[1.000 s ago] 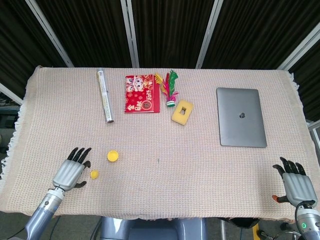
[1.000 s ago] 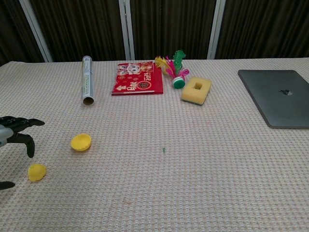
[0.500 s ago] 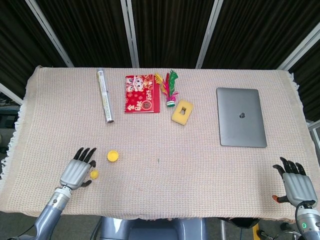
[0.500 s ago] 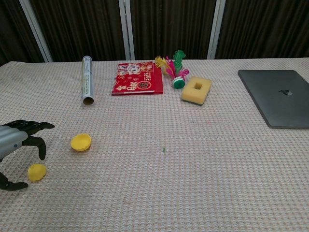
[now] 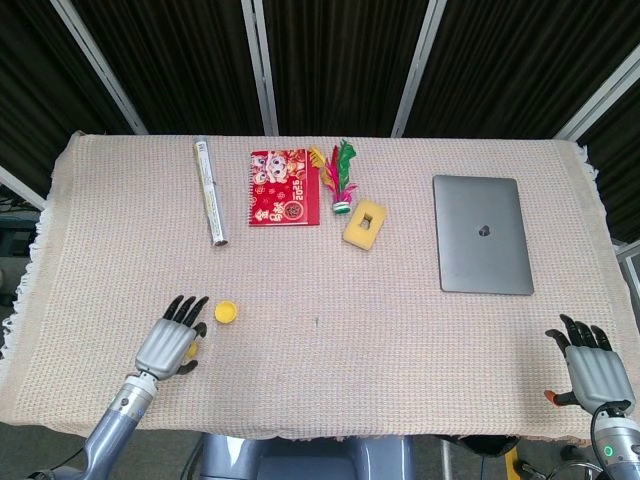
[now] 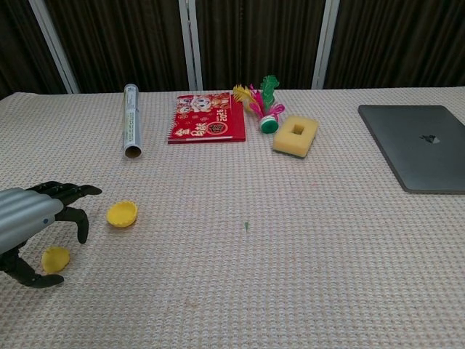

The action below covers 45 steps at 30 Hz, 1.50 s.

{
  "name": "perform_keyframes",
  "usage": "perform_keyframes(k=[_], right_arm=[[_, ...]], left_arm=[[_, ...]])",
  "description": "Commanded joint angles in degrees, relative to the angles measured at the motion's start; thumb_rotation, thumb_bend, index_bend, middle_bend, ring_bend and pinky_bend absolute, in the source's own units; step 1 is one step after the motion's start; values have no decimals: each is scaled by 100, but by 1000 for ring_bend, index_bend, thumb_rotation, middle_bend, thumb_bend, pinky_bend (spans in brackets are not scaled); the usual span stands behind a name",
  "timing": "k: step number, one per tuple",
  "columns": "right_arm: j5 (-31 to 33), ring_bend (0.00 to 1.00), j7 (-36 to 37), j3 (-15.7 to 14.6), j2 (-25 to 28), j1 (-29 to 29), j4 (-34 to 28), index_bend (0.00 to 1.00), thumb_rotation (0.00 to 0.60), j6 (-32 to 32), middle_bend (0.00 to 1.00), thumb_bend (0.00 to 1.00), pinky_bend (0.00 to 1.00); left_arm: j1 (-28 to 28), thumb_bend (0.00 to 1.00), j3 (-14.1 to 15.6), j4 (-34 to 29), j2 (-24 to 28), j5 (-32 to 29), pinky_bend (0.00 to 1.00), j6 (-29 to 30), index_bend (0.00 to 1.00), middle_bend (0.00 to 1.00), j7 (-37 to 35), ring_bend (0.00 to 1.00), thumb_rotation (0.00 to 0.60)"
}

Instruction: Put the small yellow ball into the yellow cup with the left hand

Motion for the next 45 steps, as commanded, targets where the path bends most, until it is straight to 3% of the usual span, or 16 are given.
perform_keyframes(k=[1, 33, 45], right_arm=[[-2, 0, 0, 1, 0, 0, 1, 192, 600, 2, 0, 0, 0], [-7, 0, -16, 1, -9, -7, 3, 193, 600, 16, 0, 0, 0], [-3, 0, -20, 4, -11, -4, 4, 193, 600, 12, 0, 0, 0]], left_arm=[[9, 191, 9, -7, 12, -8, 0, 19, 420, 0, 1, 0, 600], [30, 231, -13, -18, 76, -46, 0, 249, 549, 0, -40, 0, 600], [-44, 231, -155, -81, 170, -46, 0, 311, 552, 0, -67, 0, 600]])
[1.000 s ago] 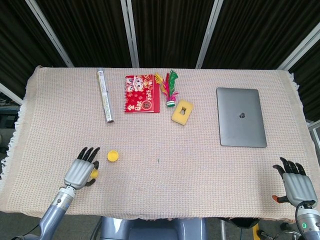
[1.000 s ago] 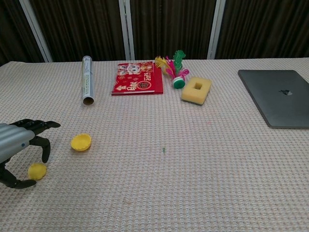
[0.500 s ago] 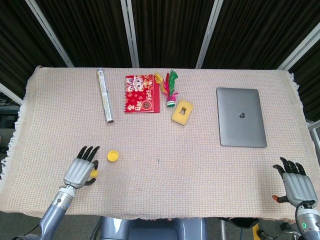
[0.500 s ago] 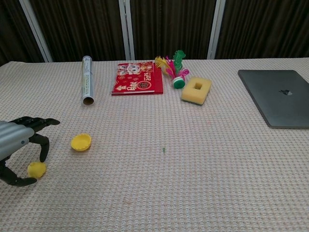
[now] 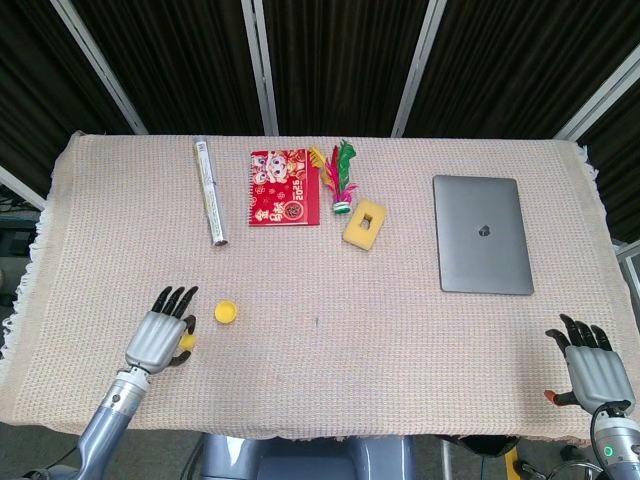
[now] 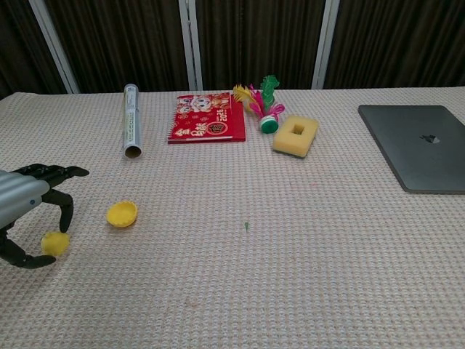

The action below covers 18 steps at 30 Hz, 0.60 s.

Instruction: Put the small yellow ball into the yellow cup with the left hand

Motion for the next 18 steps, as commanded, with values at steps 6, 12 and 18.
perform_keyframes(k=[6, 12, 18], right_arm=[[1, 0, -7, -1, 1, 0, -3, 194, 600, 1, 0, 0, 0], [1, 0, 0, 1, 2, -1, -4, 193, 600, 1, 0, 0, 0], [13, 0, 6, 4, 5, 7, -5, 193, 600, -16, 0, 0, 0]], left_arm=[[-155, 231, -172, -38, 97, -29, 0, -37, 554, 0, 45, 0, 600], [-331, 229, -335, 106, 41, -166, 0, -189, 553, 0, 89, 0, 600], [-521, 232, -450, 381, -232, -220, 0, -323, 552, 0, 52, 0, 600]])
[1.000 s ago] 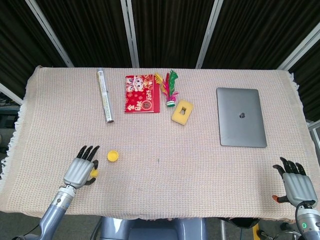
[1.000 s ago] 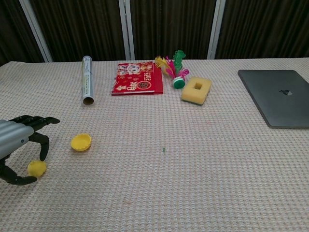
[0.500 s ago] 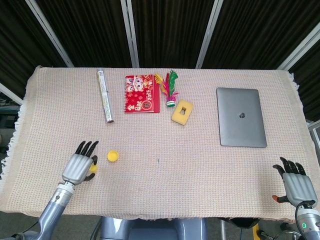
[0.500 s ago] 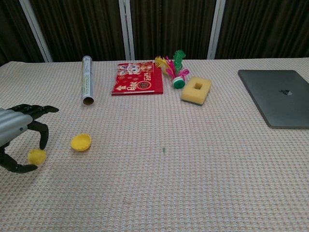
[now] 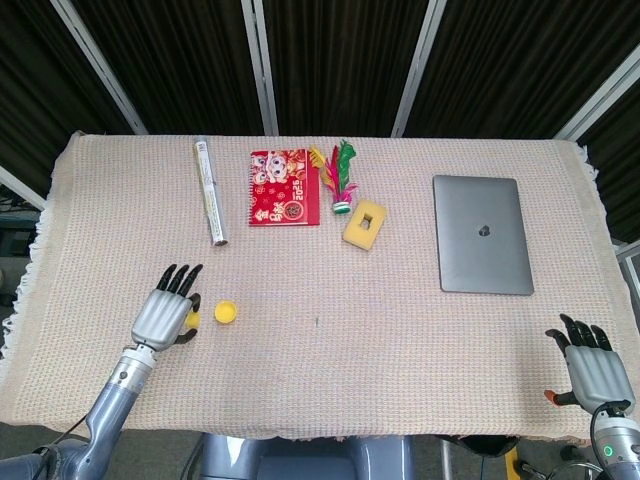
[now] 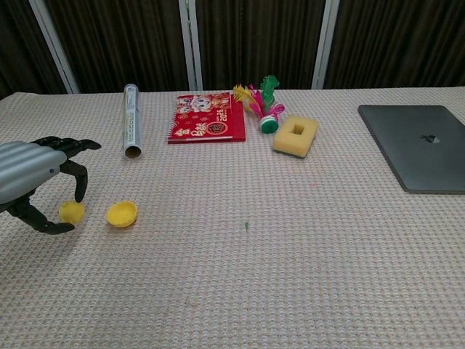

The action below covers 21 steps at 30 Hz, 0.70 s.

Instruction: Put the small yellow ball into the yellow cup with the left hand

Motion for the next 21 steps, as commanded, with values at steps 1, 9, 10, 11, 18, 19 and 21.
perform_keyframes(k=[1, 9, 10, 11, 18, 19, 21], right_arm=[[2, 0, 5, 2, 4, 1, -4, 193, 600, -3, 0, 0, 0], [23, 0, 18, 4, 13, 8, -3, 193, 600, -24, 0, 0, 0], [22, 0, 17, 2, 14, 7, -5, 193, 600, -25, 0, 0, 0], [20, 0, 17, 1, 14, 7, -5, 194, 600, -24, 0, 0, 0], [19, 0, 30, 0, 21, 5, -7, 193, 600, -24, 0, 0, 0], [19, 0, 29, 0, 20, 5, -7, 193, 600, -25, 0, 0, 0], [20, 0, 30, 0, 20, 5, -6, 194, 600, -25, 0, 0, 0]], left_arm=[[-110, 232, -47, 158, -155, -11, 0, -86, 552, 0, -23, 0, 600], [-314, 230, -94, 336, -401, 10, 0, -189, 553, 0, 7, 0, 600], [-336, 230, -102, 343, -428, 0, 0, -194, 553, 0, 13, 0, 600], [-342, 230, -104, 346, -438, -7, 0, -194, 553, 0, 14, 0, 600], [-416, 231, -111, 379, -528, -66, 0, -199, 552, 0, 64, 0, 600], [-427, 231, -108, 402, -550, -88, 0, -211, 553, 0, 68, 0, 600], [-447, 232, -103, 449, -582, -110, 0, -230, 553, 0, 81, 0, 600]])
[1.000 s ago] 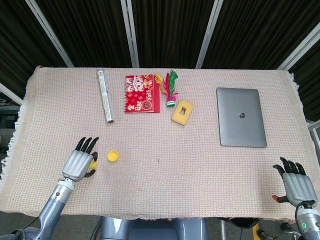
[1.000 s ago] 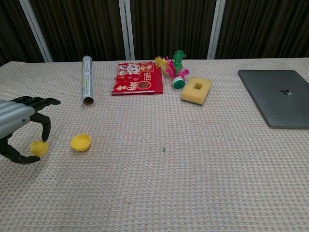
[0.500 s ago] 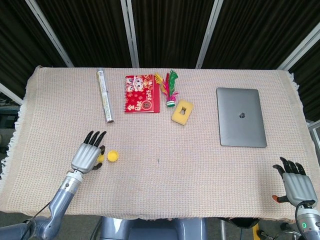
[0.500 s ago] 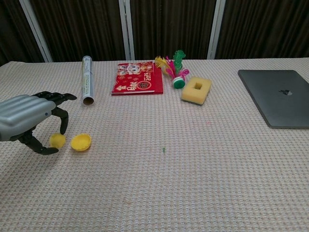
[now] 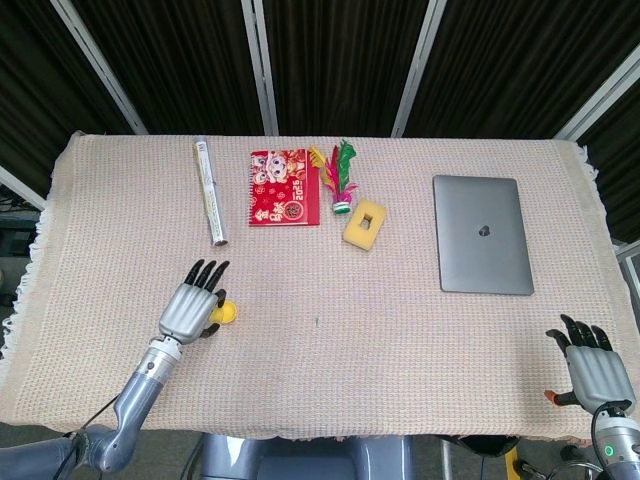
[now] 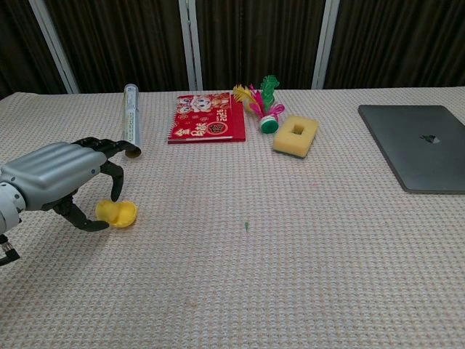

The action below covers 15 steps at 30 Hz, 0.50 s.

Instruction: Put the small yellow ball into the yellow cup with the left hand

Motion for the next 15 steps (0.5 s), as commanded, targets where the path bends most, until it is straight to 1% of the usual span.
perform_keyframes(k=[1, 15], right_arm=[[2, 0, 1, -1, 0, 0, 1, 194, 600, -1, 0, 0, 0], [29, 0, 10, 4, 8, 8, -7, 194, 600, -19, 0, 0, 0]], left_arm=[[-34, 232, 9, 75, -51, -32, 0, -33, 553, 0, 18, 0, 600], [-221, 231, -49, 475, -334, -143, 0, -159, 553, 0, -47, 0, 600]])
